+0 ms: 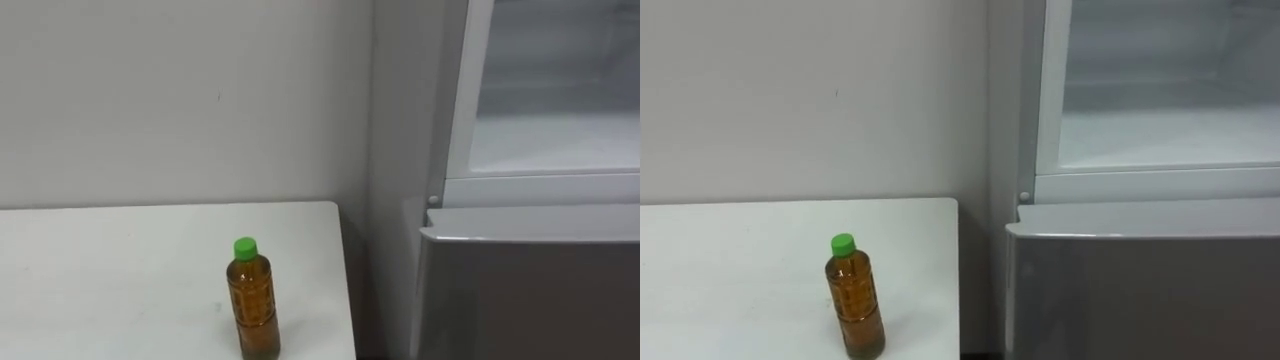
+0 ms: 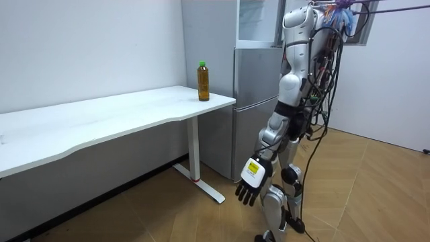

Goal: Put the bottle in the upper fridge

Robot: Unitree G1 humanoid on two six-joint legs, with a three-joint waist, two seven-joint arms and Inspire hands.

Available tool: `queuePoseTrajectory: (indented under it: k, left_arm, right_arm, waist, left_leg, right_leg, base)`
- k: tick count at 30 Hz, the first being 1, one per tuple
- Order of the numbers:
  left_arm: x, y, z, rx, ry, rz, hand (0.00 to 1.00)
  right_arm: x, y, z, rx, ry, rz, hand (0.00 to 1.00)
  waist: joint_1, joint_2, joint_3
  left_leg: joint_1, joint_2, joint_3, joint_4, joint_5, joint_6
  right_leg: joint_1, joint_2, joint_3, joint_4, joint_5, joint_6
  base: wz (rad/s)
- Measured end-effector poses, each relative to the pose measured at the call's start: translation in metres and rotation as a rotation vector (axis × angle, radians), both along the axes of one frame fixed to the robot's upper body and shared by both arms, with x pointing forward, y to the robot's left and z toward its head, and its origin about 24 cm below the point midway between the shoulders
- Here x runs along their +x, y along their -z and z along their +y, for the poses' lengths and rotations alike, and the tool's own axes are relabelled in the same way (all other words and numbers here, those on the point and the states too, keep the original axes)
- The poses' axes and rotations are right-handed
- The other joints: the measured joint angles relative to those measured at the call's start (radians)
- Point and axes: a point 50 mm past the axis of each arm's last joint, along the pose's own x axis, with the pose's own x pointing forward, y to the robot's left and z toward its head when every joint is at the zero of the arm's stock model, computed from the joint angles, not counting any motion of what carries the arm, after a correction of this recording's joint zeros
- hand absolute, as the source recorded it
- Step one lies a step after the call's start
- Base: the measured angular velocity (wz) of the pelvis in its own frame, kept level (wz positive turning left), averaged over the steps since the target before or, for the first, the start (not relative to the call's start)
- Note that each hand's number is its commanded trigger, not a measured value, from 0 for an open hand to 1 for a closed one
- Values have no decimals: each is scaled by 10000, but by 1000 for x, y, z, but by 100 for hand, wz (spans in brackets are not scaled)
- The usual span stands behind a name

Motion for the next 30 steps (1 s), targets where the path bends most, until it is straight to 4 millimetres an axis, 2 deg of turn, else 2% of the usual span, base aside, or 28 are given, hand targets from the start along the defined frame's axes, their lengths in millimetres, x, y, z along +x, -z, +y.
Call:
queuePoseTrajectory:
  k: [3, 7, 11, 14, 22, 23, 24, 26, 30]
  left_arm:
    - [4, 0, 0, -38, -68, -358, 0]
    - [5, -1, 0, -285, 28, -514, 0]
    - [6, -2, 0, -583, 187, -750, 0]
    - [6, -2, -1, -668, 233, -865, 0]
    - [11, -4, 7, -821, 634, -937, 0]
    - [13, -4, 8, -833, 702, -959, 0]
    - [13, -4, 8, -850, 740, -964, 0]
    - [15, -5, 9, -853, 766, -1049, 0]
    - [23, -5, 11, -861, 861, -1222, 0]
  right_arm:
    - [17, -3, 5, 234, -650, -763, 0]
    - [50, -11, 15, 544, -1883, -2205, 0]
    - [93, -34, 26, 738, -3316, -4380, 0]
    - [118, -53, 35, 1013, -4126, -5819, 0]
    - [151, -91, 66, 1861, -5669, -8253, 0]
    - [156, -99, 69, 1952, -5885, -8679, 0]
    - [158, -103, 71, 1990, -5981, -8888, 0]
    - [164, -113, 71, 1938, -6164, -9262, 0]
    - [167, -121, 65, 1726, -6590, -9159, 0]
  waist:
    - [144, -147, 18]
    - [258, -182, 19]
    - [449, -158, 18]
    - [530, -182, 18]
    - [815, -144, -30]
    - [838, -160, -5]
    - [848, -130, 32]
    - [910, -149, 27]
    - [1028, -154, 34]
  left_leg:
    - [-179, -17, 18, 147, -1, 2]
    - [-234, -14, 1, 272, -7, 4]
    - [-342, 15, -29, 350, -12, 2]
    - [-400, 23, -44, 349, -13, 0]
    - [-647, 24, -90, 507, -17, 6]
    - [-677, 24, -91, 521, -17, 7]
    - [-678, 24, -89, 521, -17, 7]
    - [-725, 24, -79, 518, -17, 7]
    - [-725, 43, -29, 520, -16, 8]
  right_leg:
    - [-219, -53, 34, 214, -63, 4]
    - [-181, -62, -15, 223, -57, 4]
    - [-241, -57, -86, 272, -69, -18]
    - [-317, -59, -107, 356, -80, -29]
    - [-512, -73, -120, 454, -74, -36]
    - [-545, -73, -109, 528, -63, -46]
    - [-560, -76, -102, 556, -63, -46]
    - [-636, -78, -74, 592, -61, -49]
    - [-666, -69, -39, 622, -35, -68]
  base:
    - [-3]
    - [6]
    - [6]
    - [1]
    - [1]
    - [0]
    - [0]
    - [-3]
    - [-4]
